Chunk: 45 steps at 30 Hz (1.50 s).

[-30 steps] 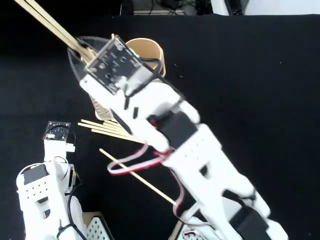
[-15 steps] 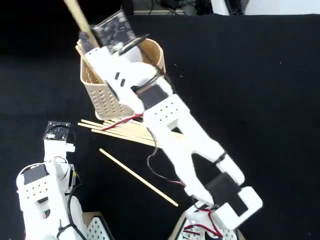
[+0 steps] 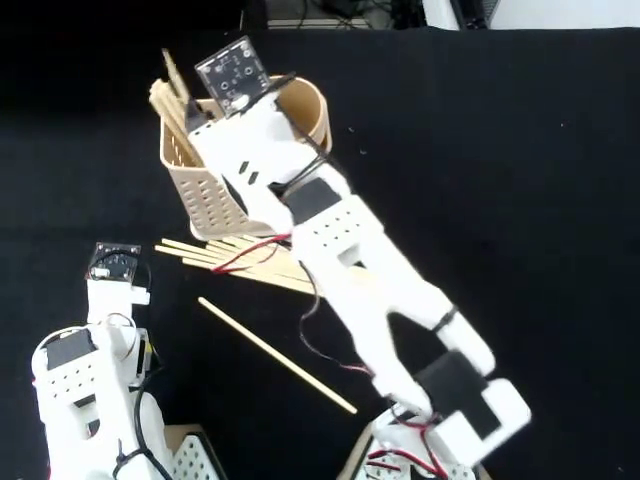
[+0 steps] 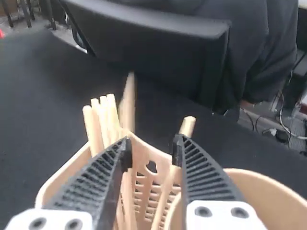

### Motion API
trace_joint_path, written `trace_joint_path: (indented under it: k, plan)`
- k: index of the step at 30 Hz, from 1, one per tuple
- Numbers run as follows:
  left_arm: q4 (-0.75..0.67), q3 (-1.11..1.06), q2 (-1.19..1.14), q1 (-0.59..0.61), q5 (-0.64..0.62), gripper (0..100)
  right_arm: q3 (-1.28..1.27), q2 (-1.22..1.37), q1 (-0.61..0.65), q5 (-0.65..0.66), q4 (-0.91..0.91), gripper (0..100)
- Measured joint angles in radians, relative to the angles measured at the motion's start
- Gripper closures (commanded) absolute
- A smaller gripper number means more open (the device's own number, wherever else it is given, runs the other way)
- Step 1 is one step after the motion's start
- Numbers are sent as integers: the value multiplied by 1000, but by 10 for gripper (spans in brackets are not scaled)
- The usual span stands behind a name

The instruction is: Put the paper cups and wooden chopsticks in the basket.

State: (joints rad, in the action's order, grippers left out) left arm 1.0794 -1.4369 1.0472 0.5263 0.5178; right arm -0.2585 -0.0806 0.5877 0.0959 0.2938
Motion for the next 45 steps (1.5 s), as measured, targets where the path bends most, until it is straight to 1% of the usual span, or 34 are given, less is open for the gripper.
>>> trace_joint_path:
  k: [4,8,13,17,20,22,25,27,31,33,34,36,41,42,45]
  plan:
    - [0,0,0,0,0,855,11,-144,5,0,127,868]
    - [0,0,0,0,0,855,-17,-330,40,0,318,864]
    - [0,0,0,0,0,855,-196,-511,150,3,568,864]
    - [0,0,0,0,0,855,-377,-606,193,3,654,851]
    - [0,0,0,0,0,855,-537,-640,192,14,658,765]
    - [0,0,0,0,0,855,-649,-643,193,61,658,725]
    - [0,0,0,0,0,855,-799,-643,224,117,617,724]
    - [0,0,0,0,0,855,-875,-640,258,129,571,724]
    - [0,0,0,0,0,855,-941,-595,371,130,520,724]
    - [0,0,0,0,0,855,-942,-562,407,132,512,724]
    - [0,0,0,0,0,855,-942,-540,407,132,511,731]
    - [0,0,0,0,0,855,-942,-500,413,132,511,779]
    - [0,0,0,0,0,856,-924,-399,411,140,511,966]
    - [0,0,0,0,0,856,-908,-377,411,140,511,986]
    - [0,0,0,0,0,856,-868,-319,410,140,511,986]
